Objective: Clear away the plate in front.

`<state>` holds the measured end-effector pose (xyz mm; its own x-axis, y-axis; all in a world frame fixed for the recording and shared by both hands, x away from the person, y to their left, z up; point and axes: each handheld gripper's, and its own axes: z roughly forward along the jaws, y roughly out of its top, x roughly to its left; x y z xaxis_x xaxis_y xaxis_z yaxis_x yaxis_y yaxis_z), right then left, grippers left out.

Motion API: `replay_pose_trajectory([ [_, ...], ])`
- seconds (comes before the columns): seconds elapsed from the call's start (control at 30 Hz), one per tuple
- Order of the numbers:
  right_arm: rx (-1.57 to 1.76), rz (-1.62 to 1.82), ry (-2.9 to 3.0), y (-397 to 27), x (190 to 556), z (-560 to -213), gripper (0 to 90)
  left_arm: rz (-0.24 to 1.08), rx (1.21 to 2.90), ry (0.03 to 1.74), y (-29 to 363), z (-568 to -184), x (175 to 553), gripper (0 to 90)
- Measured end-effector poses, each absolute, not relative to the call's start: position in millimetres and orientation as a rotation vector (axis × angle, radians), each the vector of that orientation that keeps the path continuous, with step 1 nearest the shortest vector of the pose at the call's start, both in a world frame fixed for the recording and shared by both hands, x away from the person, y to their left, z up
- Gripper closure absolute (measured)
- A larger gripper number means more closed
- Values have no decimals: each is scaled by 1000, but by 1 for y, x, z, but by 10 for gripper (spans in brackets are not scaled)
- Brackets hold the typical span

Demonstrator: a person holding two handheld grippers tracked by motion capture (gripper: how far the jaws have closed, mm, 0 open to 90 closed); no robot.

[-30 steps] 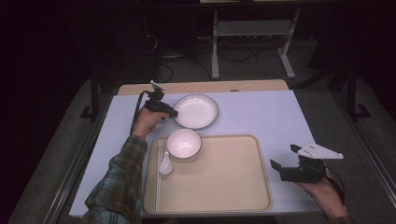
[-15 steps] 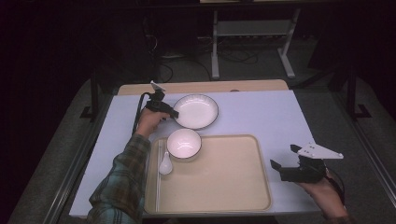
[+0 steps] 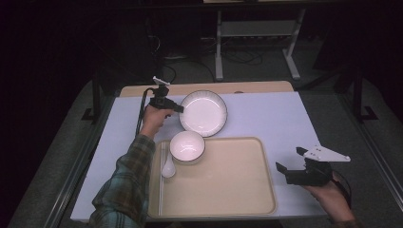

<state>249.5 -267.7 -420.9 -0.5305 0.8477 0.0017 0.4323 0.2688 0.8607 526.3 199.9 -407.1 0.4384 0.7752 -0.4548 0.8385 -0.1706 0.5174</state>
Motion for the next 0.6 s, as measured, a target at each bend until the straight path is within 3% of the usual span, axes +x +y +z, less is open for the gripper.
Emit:
replay_pose_trajectory([
  [0.3, 1153, 1188, 2077, -268, 250, -421, 65, -16, 1990, 1295, 190, -388, 523, 857],
  [0.6, 1153, 1190, 2073, -268, 250, -420, 65, -42, 1998, 1195, 164, -364, 518, 856],
])
